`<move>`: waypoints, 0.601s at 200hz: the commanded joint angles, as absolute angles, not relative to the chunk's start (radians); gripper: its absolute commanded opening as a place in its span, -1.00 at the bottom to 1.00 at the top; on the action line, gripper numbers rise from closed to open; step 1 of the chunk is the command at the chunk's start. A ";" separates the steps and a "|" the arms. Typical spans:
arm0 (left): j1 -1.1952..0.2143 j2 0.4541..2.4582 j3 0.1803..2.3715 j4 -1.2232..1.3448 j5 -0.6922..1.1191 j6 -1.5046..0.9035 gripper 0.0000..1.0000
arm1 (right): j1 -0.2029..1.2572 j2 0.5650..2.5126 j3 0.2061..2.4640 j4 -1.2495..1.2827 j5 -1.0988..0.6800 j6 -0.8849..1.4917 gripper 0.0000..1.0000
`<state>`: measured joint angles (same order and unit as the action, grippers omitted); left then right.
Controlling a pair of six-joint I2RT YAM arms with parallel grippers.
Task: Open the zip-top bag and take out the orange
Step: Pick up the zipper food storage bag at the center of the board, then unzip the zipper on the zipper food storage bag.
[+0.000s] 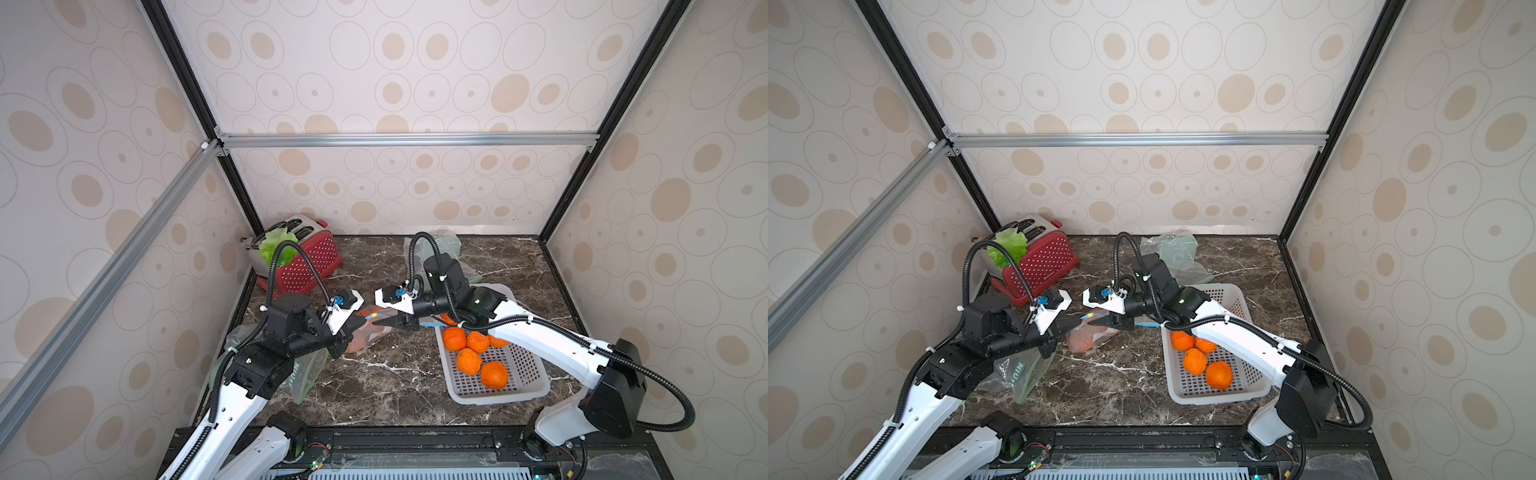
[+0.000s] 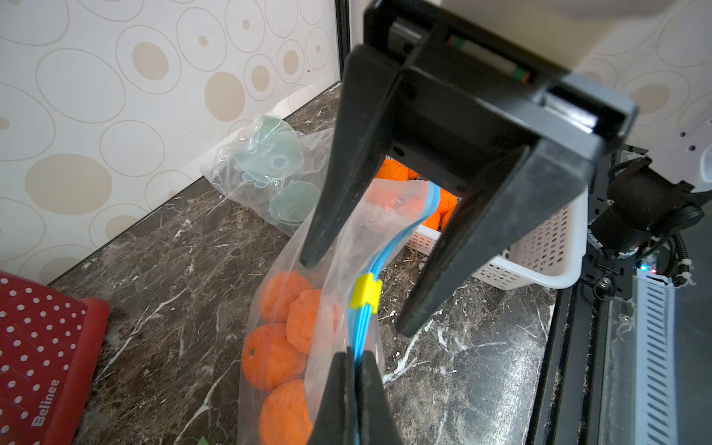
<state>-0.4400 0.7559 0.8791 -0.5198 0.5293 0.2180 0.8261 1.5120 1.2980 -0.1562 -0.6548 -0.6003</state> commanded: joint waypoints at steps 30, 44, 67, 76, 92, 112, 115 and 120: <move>-0.444 0.758 0.894 -0.545 0.564 0.245 -1.00 | 0.826 1.535 1.344 -0.214 -0.686 -0.669 -0.25; -0.444 0.754 0.891 -0.543 0.562 0.245 -1.00 | 0.827 1.532 1.336 -0.209 -0.698 -0.677 -0.32; -0.445 0.749 0.890 -0.543 0.558 0.245 -1.00 | 0.826 1.537 1.344 -0.224 -0.699 -0.684 -0.46; -0.444 0.747 0.890 -0.543 0.559 0.244 -1.00 | 0.826 1.541 1.346 -0.231 -0.695 -0.692 -0.47; -0.444 0.746 0.890 -0.543 0.563 0.242 -1.00 | 0.827 1.544 1.349 -0.245 -0.693 -0.704 -0.54; -0.444 0.750 0.890 -0.543 0.563 0.241 -1.00 | 0.826 1.540 1.345 -0.248 -0.695 -0.709 -0.67; -0.444 0.749 0.891 -0.543 0.562 0.242 -1.00 | 0.826 1.539 1.345 -0.248 -0.696 -0.709 -0.69; -0.444 0.752 0.891 -0.545 0.563 0.241 -1.00 | 0.826 1.538 1.345 -0.250 -0.697 -0.711 -0.73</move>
